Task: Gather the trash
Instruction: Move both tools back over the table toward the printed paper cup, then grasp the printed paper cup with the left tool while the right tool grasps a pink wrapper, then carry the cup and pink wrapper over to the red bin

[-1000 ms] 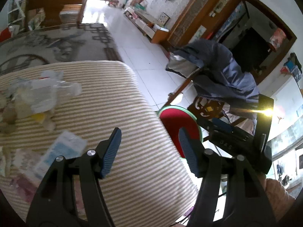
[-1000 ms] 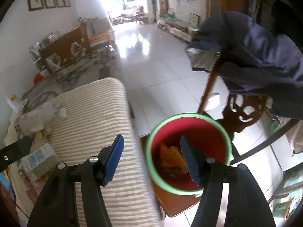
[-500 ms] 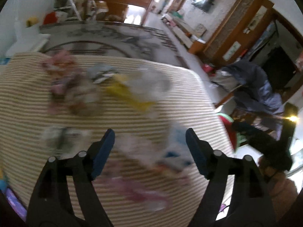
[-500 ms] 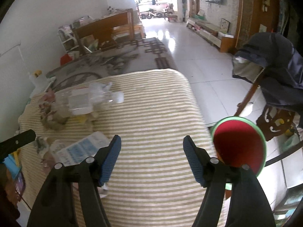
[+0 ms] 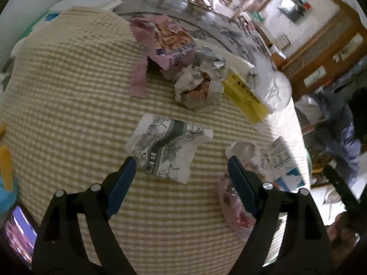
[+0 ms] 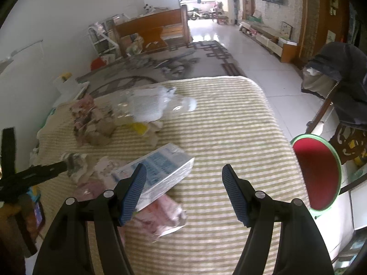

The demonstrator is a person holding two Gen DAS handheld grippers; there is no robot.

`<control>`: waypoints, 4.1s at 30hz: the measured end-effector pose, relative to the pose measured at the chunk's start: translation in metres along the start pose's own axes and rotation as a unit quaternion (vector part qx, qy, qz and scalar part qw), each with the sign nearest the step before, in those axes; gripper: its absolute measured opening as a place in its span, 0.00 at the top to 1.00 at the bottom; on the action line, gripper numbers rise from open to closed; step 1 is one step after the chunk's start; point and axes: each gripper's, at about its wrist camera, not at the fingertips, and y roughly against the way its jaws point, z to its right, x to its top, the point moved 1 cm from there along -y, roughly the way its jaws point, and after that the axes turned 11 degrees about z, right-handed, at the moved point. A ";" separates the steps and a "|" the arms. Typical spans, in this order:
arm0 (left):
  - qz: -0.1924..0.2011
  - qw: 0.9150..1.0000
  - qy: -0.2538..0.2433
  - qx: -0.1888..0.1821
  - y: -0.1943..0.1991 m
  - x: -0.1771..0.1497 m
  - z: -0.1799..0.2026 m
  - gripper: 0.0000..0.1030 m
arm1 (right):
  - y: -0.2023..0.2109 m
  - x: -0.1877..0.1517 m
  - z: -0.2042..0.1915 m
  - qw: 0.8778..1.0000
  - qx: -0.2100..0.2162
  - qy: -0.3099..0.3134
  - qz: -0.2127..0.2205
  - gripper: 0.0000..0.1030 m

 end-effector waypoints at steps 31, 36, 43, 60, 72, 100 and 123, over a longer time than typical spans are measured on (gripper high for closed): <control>-0.017 0.996 -0.056 0.063 -0.038 -0.010 -0.013 0.62 | -0.028 -0.046 -0.104 0.973 0.152 0.143 -0.103 0.35; -0.014 0.998 -0.048 0.050 -0.023 -0.020 -0.011 0.64 | -0.045 -0.058 -0.115 0.965 0.147 0.173 -0.128 0.35; -0.015 0.998 -0.047 0.041 -0.018 -0.024 0.000 0.64 | -0.064 -0.074 -0.115 0.961 0.136 0.185 -0.155 0.35; -0.014 0.999 -0.043 0.029 -0.018 -0.018 0.008 0.64 | -0.075 -0.079 -0.115 0.958 0.140 0.181 -0.172 0.68; -0.012 0.999 -0.041 0.028 -0.017 -0.017 0.010 0.64 | -0.057 -0.069 -0.111 0.961 0.168 0.168 -0.144 0.87; 0.048 0.997 -0.051 -0.026 0.026 0.004 0.061 0.64 | 0.000 -0.008 -0.032 0.993 0.113 0.027 -0.003 0.87; 0.055 0.994 -0.067 -0.065 0.030 0.005 0.122 0.64 | 0.007 0.003 0.028 0.996 0.081 -0.016 0.017 0.87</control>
